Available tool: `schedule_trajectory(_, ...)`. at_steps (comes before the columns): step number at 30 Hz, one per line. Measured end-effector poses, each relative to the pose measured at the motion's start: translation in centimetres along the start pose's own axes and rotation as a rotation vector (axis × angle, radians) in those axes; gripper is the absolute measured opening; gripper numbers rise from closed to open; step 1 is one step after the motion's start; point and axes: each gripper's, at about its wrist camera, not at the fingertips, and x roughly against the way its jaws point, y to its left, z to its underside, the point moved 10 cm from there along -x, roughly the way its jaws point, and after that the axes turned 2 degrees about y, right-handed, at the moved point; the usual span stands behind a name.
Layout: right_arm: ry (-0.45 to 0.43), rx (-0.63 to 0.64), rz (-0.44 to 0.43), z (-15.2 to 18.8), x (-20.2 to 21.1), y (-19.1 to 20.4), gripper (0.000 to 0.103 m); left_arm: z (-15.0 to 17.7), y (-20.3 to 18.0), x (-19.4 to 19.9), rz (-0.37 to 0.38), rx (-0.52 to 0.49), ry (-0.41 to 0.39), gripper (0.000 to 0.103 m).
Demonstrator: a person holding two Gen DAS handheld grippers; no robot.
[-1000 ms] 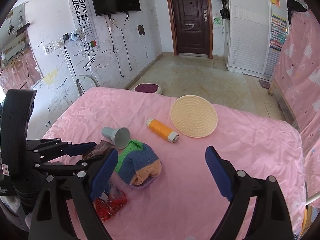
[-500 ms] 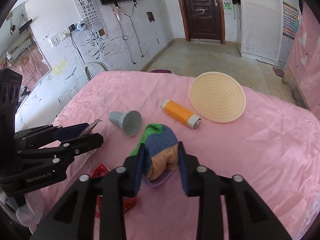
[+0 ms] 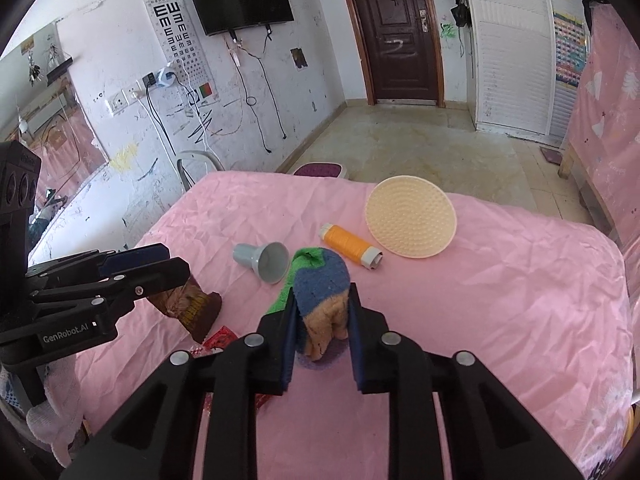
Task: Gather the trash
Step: 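Carry both items over the orange bucket and open both tools to drop them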
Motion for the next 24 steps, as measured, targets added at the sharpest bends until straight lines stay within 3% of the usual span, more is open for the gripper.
schedule_trajectory(4,-0.033,-0.009,0.008,0.2,1.9,-0.8,0.012,0.3,0.2,-0.6,-0.011,0.014,0.028,0.036)
schedule_trajectory(7,-0.055,-0.014,0.022,0.3,3.2,-1.3,0.012,0.8,0.8,-1.3,-0.018,0.030,0.055,0.024)
schedule_trajectory(10,-0.070,-0.022,0.030,0.4,4.4,-1.8,0.012,1.5,1.7,-2.2,-0.022,0.057,0.088,0.023)
schedule_trajectory(12,-0.086,-0.021,0.046,0.5,5.3,-2.2,0.012,1.9,2.1,-2.6,-0.010,0.070,0.106,0.028)
schedule_trajectory(13,-0.095,-0.023,0.051,0.6,5.8,-2.4,0.012,2.1,2.5,-2.9,-0.013,0.084,0.119,0.048)
schedule_trajectory(14,-0.101,-0.023,0.055,0.6,6.1,-2.5,0.012,2.0,2.8,-3.0,-0.021,0.088,0.118,0.061)
schedule_trajectory(21,-0.162,-0.045,0.101,0.8,9.4,-4.2,0.012,3.1,3.5,-4.3,-0.060,0.086,0.157,0.061)
schedule_trajectory(24,-0.184,-0.061,0.117,1.1,10.7,-5.2,0.012,3.1,3.2,-4.4,-0.102,0.055,0.146,0.047)
